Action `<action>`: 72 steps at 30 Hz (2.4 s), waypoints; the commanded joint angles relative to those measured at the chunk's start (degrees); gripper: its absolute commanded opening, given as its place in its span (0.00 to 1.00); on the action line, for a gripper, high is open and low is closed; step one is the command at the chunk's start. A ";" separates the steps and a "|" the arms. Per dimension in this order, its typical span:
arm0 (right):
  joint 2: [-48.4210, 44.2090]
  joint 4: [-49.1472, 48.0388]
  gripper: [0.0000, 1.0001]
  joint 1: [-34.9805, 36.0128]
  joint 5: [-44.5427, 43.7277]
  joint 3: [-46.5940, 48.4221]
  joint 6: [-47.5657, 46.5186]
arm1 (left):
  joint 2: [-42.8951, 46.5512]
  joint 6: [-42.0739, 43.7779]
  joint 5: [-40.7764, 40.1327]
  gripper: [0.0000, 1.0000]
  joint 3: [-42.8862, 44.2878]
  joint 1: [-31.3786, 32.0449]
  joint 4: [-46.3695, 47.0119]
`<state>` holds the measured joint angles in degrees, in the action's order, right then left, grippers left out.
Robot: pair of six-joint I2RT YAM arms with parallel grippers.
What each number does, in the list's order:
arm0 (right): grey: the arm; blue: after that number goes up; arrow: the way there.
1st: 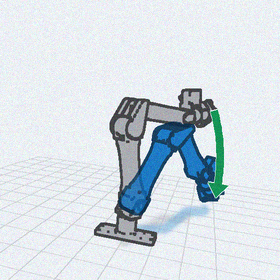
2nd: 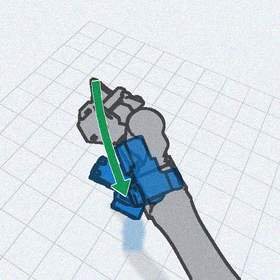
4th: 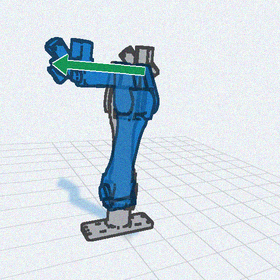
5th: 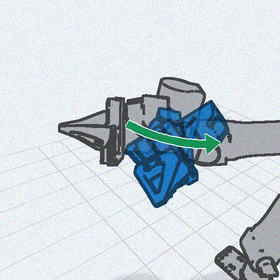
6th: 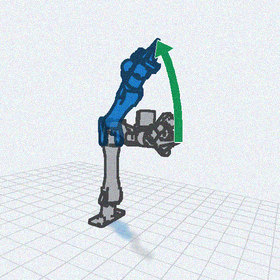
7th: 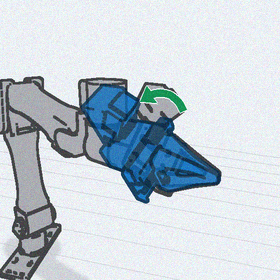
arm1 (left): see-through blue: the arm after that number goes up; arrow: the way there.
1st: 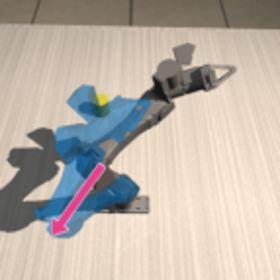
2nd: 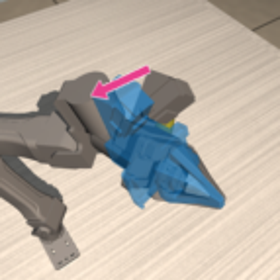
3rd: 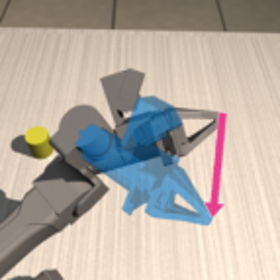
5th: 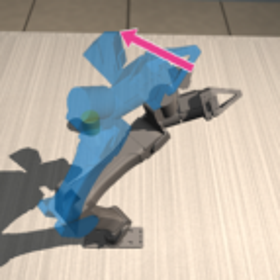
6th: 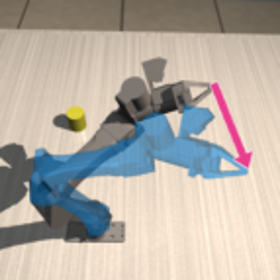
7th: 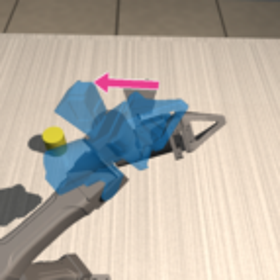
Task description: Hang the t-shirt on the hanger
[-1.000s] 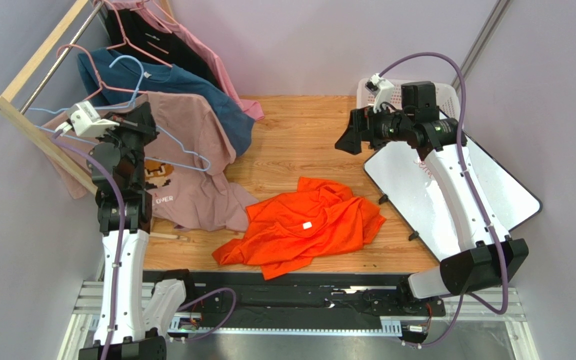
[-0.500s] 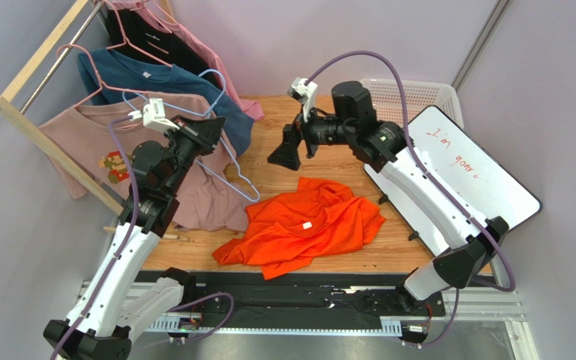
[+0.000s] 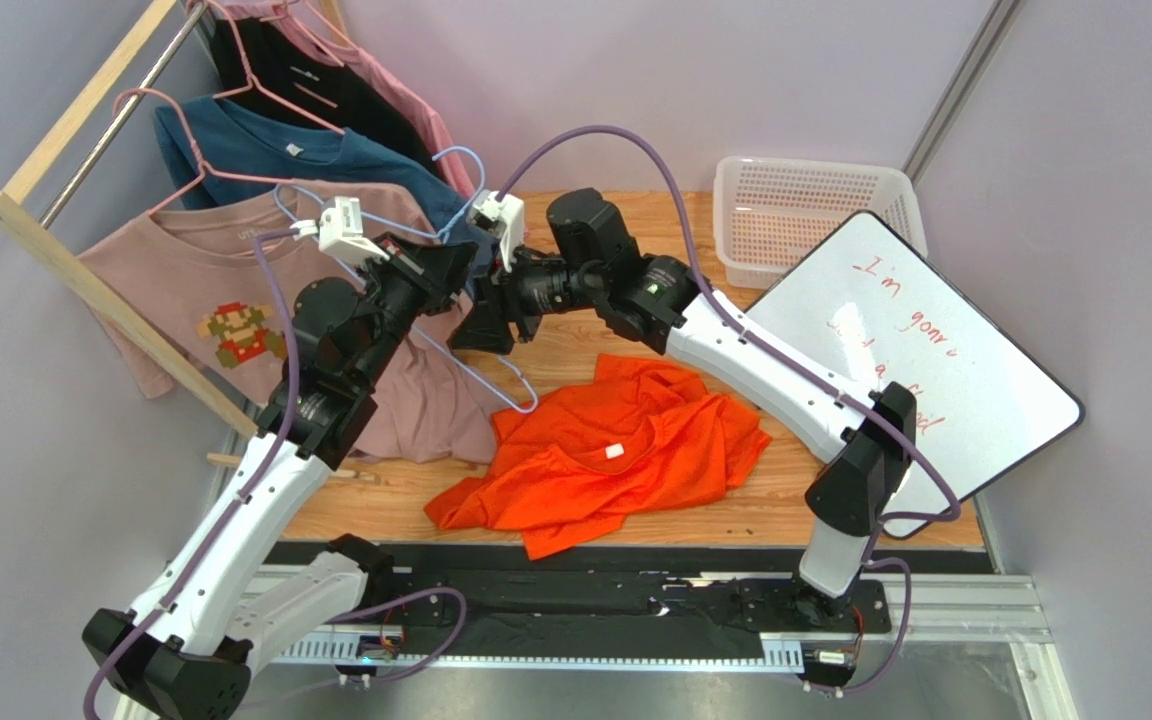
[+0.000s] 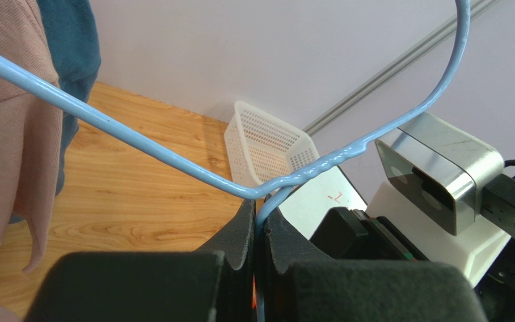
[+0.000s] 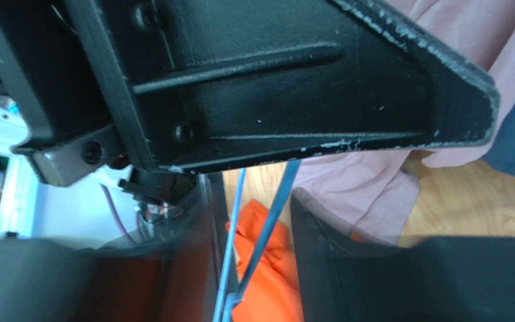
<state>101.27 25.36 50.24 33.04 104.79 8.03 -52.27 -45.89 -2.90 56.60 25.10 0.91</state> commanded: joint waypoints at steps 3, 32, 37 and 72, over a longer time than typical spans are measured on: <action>-2.21 -3.22 0.00 -0.23 1.86 -0.54 1.03 | 1.73 3.78 2.46 0.04 1.75 0.39 -2.46; -35.54 58.04 0.00 -22.20 -4.82 -33.07 -67.00 | -1.33 93.77 44.03 0.93 2.12 0.56 -65.07; -34.48 58.13 0.00 -22.81 -8.95 -33.08 -67.01 | -10.73 99.41 42.89 0.90 2.29 3.27 -62.87; -33.86 69.64 0.00 -32.84 -3.15 -42.04 -76.50 | -31.58 93.44 35.07 0.11 -0.70 15.76 -39.76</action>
<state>67.85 77.41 17.80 27.38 63.33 -66.52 -85.65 45.60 32.34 56.16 39.92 -41.23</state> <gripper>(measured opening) 0.008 0.143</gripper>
